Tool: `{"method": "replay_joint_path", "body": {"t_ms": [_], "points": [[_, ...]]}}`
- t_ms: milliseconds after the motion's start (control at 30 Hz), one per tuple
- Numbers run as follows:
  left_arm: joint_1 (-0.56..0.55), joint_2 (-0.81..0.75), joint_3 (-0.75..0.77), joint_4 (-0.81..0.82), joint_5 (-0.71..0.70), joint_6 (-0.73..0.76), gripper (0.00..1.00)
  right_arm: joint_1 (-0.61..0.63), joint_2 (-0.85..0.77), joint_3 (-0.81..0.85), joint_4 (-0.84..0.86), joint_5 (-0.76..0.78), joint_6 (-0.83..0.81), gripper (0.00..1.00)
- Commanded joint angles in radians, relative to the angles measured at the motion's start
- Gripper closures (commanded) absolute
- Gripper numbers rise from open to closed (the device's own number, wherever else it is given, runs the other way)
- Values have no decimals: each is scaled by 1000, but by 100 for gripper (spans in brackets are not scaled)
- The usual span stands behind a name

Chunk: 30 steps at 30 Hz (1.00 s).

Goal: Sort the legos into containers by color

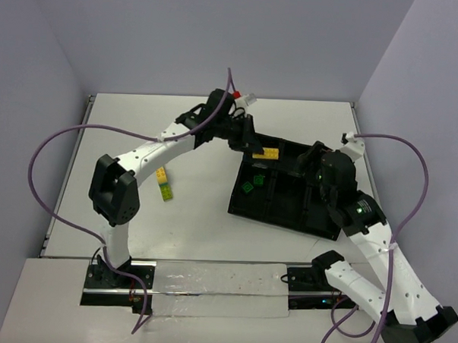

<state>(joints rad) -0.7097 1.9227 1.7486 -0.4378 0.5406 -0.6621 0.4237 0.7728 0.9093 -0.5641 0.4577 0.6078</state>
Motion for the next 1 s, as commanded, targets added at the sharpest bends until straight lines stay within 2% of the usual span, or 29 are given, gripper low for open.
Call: {"method": "replay_joint_path", "body": {"t_ms": [0, 233, 300, 333, 400, 533, 633, 800, 900, 967], "points": [[-99, 63, 53, 8, 94, 30, 100, -11, -69, 36, -13, 82, 29, 25], [-159, 143, 67, 58, 101, -14, 100, -12, -105, 89, -42, 80, 1, 25], [-163, 169, 89, 59, 110, -32, 96, -14, -98, 103, -56, 63, -14, 25], [-163, 186, 106, 54, 111, -38, 82, -14, -92, 104, -61, 57, -14, 24], [-166, 202, 123, 48, 118, -44, 46, -13, -92, 103, -64, 38, -18, 24], [-169, 185, 128, 59, 110, -42, 1, -13, -95, 94, -62, 17, -22, 24], [-169, 168, 153, 28, 85, -29, 1, -13, -90, 95, -62, -6, -24, 24], [-156, 94, 205, -128, -99, 51, 1, -13, -85, 101, -59, -16, -35, 24], [-97, -3, 127, -211, -260, 66, 4, -14, -74, 98, -50, -26, -45, 24], [-32, -77, 37, -234, -300, 53, 11, -14, -63, 95, -43, -37, -51, 24]]}}
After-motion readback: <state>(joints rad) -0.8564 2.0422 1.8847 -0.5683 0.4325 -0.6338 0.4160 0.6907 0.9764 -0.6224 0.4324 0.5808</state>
